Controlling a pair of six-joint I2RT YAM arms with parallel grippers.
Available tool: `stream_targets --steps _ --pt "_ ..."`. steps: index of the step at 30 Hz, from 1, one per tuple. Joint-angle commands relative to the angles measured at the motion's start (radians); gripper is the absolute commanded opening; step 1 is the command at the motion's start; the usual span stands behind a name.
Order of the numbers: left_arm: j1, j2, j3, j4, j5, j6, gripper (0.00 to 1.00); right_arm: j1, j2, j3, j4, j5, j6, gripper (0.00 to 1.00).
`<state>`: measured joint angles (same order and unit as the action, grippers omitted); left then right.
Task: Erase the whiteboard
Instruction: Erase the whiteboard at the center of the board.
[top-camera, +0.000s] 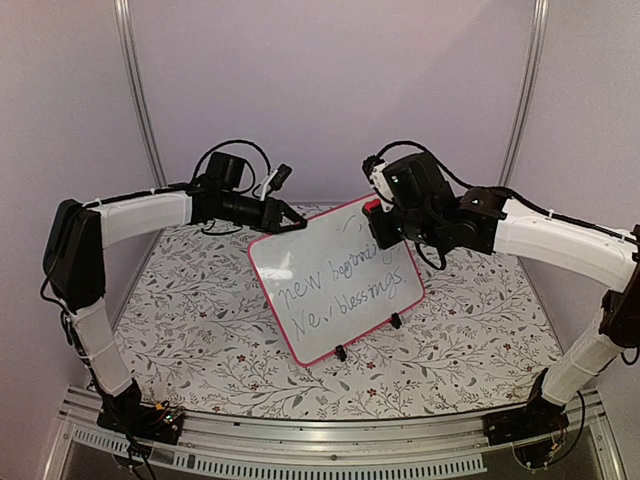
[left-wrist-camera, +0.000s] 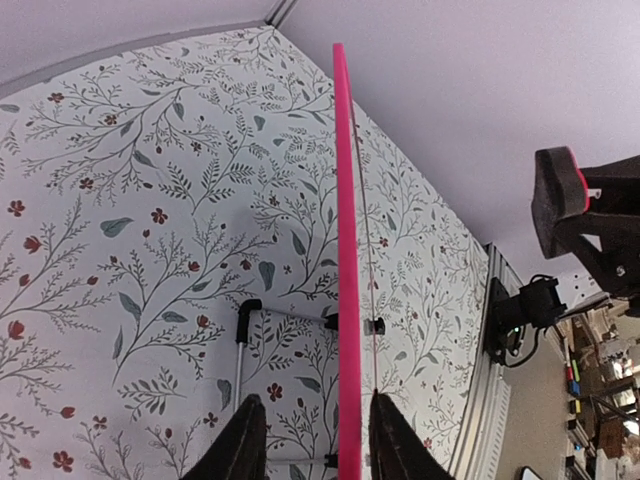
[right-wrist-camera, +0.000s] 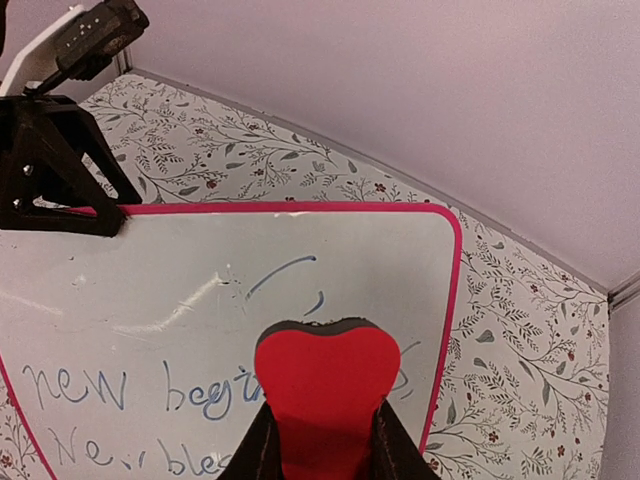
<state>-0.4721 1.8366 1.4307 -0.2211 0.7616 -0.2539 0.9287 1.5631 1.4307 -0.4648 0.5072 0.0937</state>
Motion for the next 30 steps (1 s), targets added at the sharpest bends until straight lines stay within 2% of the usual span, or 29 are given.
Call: stream_targets --steps 1,5,9,14,30 --pt "-0.013 -0.019 -0.012 0.015 0.032 0.01 0.32 -0.005 0.036 0.016 -0.001 0.022 0.003 0.0" --pt "-0.013 -0.023 -0.018 0.023 0.04 0.009 0.21 -0.005 0.07 0.034 0.008 0.024 -0.003 0.0" --pt "-0.011 -0.03 -0.027 0.037 0.053 0.002 0.15 -0.007 0.104 0.055 0.016 0.026 -0.012 0.0" --pt "-0.011 -0.041 -0.038 0.051 0.06 -0.009 0.0 -0.017 0.148 0.073 0.044 0.012 -0.037 0.0" --pt "-0.011 -0.06 -0.061 0.084 0.073 -0.034 0.0 -0.02 0.297 0.187 0.072 -0.032 -0.083 0.0"
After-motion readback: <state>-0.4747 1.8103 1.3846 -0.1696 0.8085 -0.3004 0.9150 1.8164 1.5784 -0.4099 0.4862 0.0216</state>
